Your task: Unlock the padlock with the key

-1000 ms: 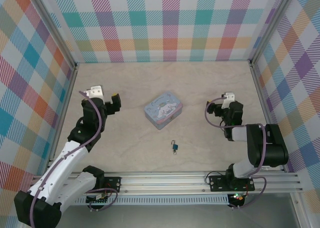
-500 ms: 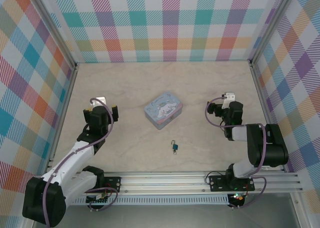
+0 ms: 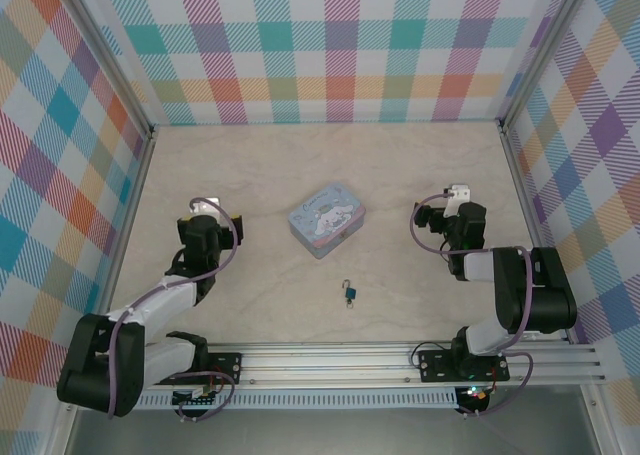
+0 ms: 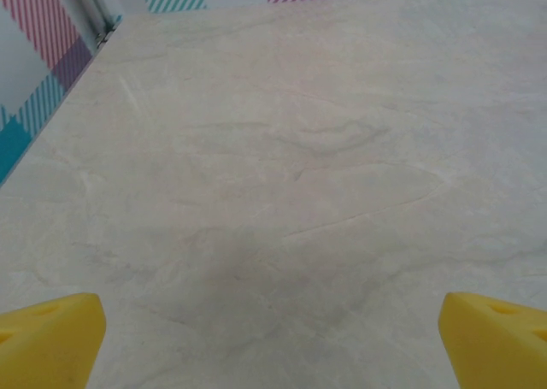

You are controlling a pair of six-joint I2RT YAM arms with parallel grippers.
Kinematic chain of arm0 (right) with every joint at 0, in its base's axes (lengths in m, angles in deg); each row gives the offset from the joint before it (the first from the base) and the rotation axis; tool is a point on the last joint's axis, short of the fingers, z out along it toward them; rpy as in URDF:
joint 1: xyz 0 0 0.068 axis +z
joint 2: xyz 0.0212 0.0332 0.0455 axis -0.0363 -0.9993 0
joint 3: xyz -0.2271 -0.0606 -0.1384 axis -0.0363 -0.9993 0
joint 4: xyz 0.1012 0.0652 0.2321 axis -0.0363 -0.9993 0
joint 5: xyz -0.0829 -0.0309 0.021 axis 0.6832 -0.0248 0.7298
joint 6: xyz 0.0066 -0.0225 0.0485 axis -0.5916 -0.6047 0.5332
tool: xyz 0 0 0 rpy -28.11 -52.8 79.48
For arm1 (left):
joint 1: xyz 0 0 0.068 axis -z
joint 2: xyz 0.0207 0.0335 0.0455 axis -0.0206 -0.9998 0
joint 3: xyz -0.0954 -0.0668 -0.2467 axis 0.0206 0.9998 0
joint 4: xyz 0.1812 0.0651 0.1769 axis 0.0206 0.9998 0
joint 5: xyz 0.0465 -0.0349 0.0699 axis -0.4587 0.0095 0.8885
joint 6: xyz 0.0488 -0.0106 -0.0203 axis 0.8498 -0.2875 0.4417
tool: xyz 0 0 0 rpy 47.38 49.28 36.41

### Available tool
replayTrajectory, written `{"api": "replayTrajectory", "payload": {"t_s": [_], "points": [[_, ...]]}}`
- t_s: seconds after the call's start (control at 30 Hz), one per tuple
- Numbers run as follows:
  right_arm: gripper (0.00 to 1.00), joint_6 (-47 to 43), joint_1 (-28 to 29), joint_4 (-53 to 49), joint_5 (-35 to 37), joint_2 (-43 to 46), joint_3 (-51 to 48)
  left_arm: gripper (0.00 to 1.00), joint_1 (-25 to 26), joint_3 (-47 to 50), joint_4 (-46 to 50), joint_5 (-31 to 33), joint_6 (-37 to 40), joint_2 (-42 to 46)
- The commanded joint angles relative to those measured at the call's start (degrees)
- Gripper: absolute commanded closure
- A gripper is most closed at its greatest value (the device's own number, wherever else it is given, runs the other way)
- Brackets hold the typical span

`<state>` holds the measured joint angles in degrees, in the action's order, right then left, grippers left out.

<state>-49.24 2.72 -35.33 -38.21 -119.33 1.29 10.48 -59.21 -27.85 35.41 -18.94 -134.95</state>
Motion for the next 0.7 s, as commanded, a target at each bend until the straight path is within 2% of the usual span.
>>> {"api": "replayTrajectory", "payload": {"t_s": [0.0, 0.17, 0.23, 0.37, 0.57, 0.6, 0.67], "points": [[0.00, 0.5, -0.4, 0.2, 0.1, -0.3, 0.2, 0.00, -1.1, 1.4, -10.7, -4.3, 2.8, -3.1], [0.00, 0.4, -0.4, 0.1, 0.1, -0.3, 0.2, 0.00, -1.4, 1.5, -17.6, -7.5, 2.5, -9.2], [0.00, 0.5, -0.4, 0.1, 0.1, -0.3, 0.2, 0.00, -1.4, 2.6, -23.1, -9.6, 1.9, -11.9], [0.00, 0.5, -0.4, 0.1, 0.1, -0.3, 0.2, 0.00, -1.5, 2.9, -27.0, -10.7, 2.3, -16.2], [0.00, 0.5, -0.4, 0.1, 0.1, -0.3, 0.2, 0.00, -1.7, 8.7, -44.0, -12.2, 3.1, -23.3], [0.00, 0.5, -0.4, 0.1, 0.1, -0.3, 0.2, 0.00, -1.6, 8.6, -45.4, -12.2, 3.1, -24.7], [0.00, 0.4, -0.4, 0.1, 0.1, -0.3, 0.2, 0.00, -1.9, 7.9, -41.9, -12.6, 2.8, -23.1]]}}
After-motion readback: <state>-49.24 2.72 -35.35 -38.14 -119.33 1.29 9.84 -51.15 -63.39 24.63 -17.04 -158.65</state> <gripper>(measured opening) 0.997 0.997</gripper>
